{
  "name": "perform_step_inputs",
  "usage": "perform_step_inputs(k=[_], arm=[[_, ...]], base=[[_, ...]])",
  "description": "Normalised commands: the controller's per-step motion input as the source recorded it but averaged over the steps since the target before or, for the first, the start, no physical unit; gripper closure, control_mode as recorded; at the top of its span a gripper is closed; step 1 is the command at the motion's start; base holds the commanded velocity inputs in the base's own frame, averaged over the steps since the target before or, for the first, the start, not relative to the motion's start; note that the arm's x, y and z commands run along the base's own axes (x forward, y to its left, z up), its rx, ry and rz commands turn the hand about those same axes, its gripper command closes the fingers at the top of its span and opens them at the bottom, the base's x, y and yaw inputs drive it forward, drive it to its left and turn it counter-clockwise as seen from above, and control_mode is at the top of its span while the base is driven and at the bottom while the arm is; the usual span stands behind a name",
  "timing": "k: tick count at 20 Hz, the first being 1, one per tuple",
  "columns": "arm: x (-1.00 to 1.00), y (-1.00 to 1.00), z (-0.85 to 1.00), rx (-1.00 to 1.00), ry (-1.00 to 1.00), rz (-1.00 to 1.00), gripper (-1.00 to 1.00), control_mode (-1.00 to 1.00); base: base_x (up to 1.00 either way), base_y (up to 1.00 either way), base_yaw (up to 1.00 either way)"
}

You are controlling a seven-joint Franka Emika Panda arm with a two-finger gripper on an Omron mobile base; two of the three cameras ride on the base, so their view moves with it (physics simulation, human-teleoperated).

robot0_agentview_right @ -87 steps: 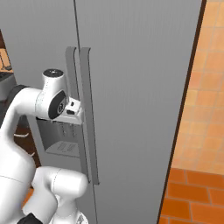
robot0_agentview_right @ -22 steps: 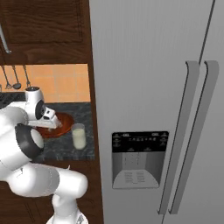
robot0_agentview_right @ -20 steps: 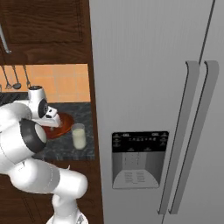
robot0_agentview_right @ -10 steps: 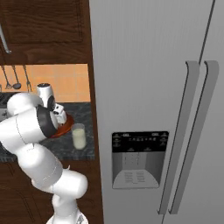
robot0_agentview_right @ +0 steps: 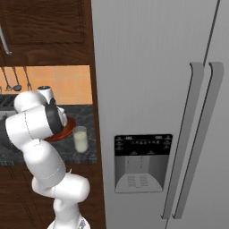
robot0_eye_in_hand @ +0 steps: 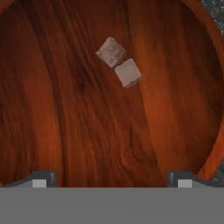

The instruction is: Grab a lemon wedge from the fridge and one ice cube from the ice bowl, and put them in the glass of lemonade.

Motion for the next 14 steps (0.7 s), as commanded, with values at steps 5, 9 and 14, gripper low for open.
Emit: perform_step_inputs(k=[5,9,14], arm=[[0.04,0.16,-0.02,0.00,-0.01,0.00,-1.00,-1.00],[0.17,0.05,0.00,0.00,-0.05,0.00,-1.00,-1.00],[0.24,-0.07,0.00,0.00,-0.10,0.00,-1.00,-1.00]], base=[[0.00,0.00,0.00],[0.00,0.00,0.00],[0.00,0.00,0.00]])
